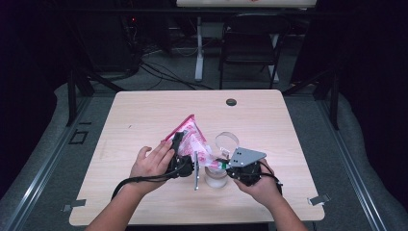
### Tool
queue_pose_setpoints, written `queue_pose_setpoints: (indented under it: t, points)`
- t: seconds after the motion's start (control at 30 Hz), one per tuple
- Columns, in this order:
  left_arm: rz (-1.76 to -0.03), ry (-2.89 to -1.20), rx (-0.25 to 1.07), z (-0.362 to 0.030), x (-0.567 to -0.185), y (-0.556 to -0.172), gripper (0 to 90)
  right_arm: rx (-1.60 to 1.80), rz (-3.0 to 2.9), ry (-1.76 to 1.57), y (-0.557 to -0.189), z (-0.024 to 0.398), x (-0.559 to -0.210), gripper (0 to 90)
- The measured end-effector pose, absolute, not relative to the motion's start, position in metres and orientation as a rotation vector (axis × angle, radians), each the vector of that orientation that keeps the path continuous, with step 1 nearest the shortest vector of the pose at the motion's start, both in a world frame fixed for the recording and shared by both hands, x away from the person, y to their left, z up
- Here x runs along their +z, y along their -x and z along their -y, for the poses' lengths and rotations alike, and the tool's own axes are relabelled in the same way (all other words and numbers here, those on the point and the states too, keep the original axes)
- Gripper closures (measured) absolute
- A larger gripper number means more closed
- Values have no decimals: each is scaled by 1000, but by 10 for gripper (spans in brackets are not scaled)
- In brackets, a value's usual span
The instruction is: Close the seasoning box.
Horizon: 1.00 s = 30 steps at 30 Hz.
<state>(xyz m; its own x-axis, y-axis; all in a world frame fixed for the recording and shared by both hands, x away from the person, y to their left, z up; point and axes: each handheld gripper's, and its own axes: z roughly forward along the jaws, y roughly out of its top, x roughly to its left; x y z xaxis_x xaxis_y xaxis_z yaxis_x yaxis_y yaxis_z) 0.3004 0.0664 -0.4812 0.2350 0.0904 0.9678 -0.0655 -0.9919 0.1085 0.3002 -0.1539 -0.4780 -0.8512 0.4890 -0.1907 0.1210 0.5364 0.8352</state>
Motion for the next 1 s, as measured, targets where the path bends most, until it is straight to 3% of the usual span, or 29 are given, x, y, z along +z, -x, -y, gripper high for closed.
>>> queue_pose_setpoints:
  t: [1.0]
  points:
    - [2,-2352,1897,-65,-482,-300,653,1236,-2381,-504,-301,153,-481,900]
